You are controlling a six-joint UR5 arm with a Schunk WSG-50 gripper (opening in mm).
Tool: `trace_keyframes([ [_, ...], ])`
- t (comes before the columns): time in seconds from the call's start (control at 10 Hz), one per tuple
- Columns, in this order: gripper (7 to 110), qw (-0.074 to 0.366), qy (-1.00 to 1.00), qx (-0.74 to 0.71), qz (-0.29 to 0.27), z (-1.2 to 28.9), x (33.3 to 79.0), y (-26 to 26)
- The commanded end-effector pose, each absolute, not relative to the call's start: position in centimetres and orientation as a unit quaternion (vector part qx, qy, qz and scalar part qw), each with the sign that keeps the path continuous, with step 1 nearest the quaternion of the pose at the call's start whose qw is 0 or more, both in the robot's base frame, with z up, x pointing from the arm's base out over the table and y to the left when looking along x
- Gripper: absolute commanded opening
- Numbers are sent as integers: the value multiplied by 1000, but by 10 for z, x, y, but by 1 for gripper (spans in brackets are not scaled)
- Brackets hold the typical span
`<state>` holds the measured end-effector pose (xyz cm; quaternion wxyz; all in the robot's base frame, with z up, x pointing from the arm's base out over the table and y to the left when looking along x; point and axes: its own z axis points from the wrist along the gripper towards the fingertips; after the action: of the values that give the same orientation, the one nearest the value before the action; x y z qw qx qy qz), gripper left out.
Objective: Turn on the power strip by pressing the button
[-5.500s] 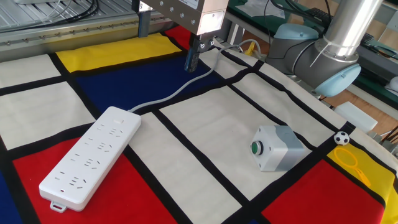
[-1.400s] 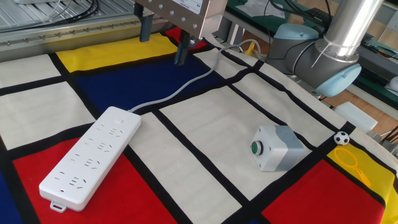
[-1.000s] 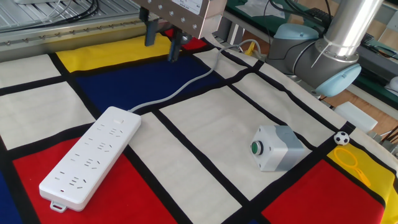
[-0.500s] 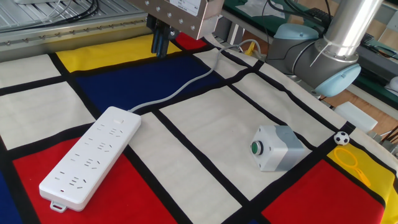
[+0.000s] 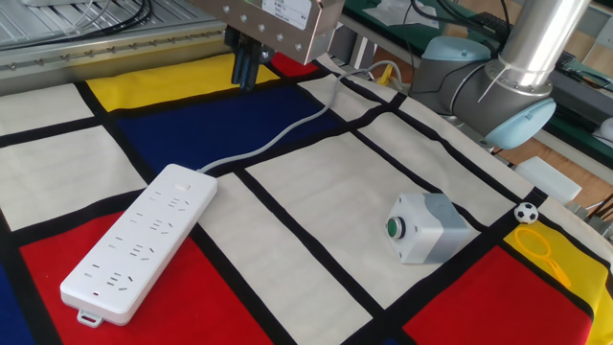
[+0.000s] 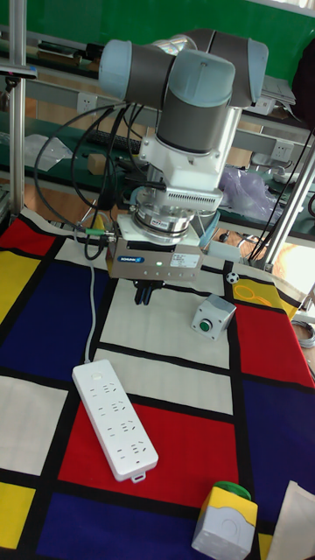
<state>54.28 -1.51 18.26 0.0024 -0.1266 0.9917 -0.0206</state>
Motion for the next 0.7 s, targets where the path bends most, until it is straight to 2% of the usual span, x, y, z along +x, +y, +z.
trace_keyframes([
  [0.0, 7, 21, 989, -144, 3, 182, 550, -3],
  [0.4, 7, 21, 991, -131, 8, 182, 550, -1],
  [0.6, 7, 6, 986, -169, 10, 182, 542, -1],
])
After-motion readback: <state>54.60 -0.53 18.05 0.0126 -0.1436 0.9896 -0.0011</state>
